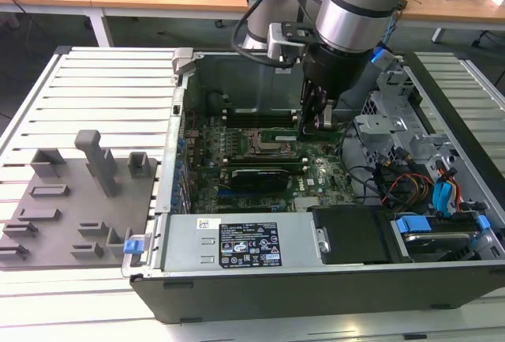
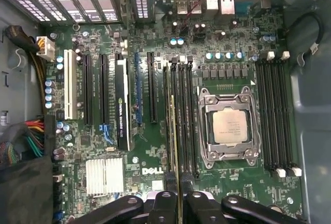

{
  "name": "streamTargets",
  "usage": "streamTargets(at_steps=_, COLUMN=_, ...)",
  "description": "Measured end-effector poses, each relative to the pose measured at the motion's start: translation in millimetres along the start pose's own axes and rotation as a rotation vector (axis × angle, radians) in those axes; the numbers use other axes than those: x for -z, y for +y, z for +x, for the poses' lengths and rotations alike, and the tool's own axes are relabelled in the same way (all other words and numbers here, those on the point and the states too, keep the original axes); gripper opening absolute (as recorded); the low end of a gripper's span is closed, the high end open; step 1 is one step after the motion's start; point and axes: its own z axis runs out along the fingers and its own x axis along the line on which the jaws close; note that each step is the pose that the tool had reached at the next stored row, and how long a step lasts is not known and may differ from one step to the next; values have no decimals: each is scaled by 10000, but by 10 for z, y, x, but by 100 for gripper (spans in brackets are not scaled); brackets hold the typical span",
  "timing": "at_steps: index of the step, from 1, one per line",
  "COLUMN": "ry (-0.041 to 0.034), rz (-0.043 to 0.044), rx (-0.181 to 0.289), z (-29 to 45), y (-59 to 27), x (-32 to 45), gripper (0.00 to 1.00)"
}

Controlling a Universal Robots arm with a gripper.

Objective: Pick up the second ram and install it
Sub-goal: 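Insert the second ram into the second slot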

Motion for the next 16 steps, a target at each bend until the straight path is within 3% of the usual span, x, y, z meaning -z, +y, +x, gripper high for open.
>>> streamTargets(at_steps=6, ry=0, rz=-1, rx=0, z=-42, y=89, x=-61, gripper=14)
streamTargets(at_steps=10, ry=-1, rz=0, rx=0, z=-91, y=102, x=-94, gripper=14)
streamTargets(at_steps=16, ry=-2, rz=-1, rx=0, z=-91, y=96, x=-159, gripper=14)
